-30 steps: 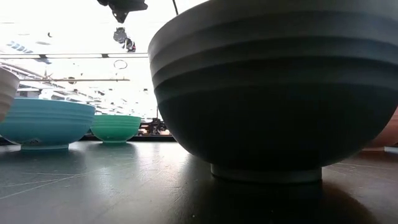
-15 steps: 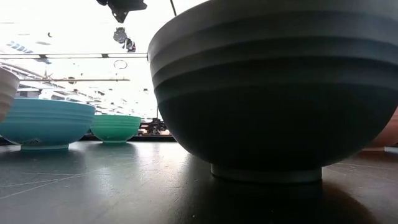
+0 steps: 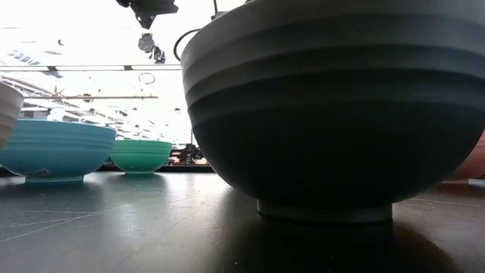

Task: Nest bowls inside each other
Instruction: Stack the orange bowl on top of the white bowl

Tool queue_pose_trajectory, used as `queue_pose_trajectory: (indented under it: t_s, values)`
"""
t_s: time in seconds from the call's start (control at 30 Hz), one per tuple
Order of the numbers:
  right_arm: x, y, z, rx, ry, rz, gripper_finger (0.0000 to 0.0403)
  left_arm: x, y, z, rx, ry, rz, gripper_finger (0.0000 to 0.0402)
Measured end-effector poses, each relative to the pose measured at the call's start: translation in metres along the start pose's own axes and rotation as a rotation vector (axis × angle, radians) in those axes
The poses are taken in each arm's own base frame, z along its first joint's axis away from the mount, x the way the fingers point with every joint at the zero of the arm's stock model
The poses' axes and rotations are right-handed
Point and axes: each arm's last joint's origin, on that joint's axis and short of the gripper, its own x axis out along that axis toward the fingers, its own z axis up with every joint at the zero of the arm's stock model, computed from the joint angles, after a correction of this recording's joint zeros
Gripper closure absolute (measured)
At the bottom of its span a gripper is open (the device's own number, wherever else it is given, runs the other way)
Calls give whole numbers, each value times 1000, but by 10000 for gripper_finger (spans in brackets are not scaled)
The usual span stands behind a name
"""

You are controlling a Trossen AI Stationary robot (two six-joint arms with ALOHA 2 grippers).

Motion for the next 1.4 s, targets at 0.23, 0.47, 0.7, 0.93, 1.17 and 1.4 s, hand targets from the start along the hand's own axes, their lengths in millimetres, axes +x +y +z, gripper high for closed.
queue_pose_trajectory:
  t_s: [0.23,0.47,0.7,0.93,1.17,1.4]
  values:
    - [0,8,-1,-9,-3,-13,215,0,0,0,-7,0,0,293]
    - [-1,9,-2,-35,-4,-58,215,0,0,0,-13,0,0,293]
    - [-7,9,0,-88,-36,-52,215,0,0,0,-8,0,4,293]
    - [-30,10,2,-123,-153,-42,215,0,0,0,-7,1,8,293]
    - [-37,3,2,-99,-174,-25,215,0,0,-1,-11,9,8,293]
    - [-38,-4,3,-68,-174,-20,215,0,0,-1,-14,13,8,293]
